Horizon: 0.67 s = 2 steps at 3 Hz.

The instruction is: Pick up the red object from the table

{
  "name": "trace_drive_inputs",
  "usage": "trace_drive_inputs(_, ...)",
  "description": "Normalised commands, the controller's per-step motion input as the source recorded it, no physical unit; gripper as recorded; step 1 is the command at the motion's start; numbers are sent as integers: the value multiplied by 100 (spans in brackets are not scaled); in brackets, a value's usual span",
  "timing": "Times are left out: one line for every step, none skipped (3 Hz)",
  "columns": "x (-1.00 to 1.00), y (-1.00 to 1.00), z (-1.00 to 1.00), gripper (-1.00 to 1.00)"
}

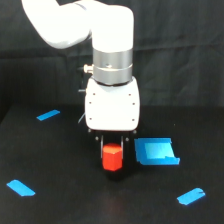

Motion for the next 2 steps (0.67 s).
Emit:
trace_drive_inputs(1, 12, 100, -100)
trace_drive_inputs(3, 6, 96, -100)
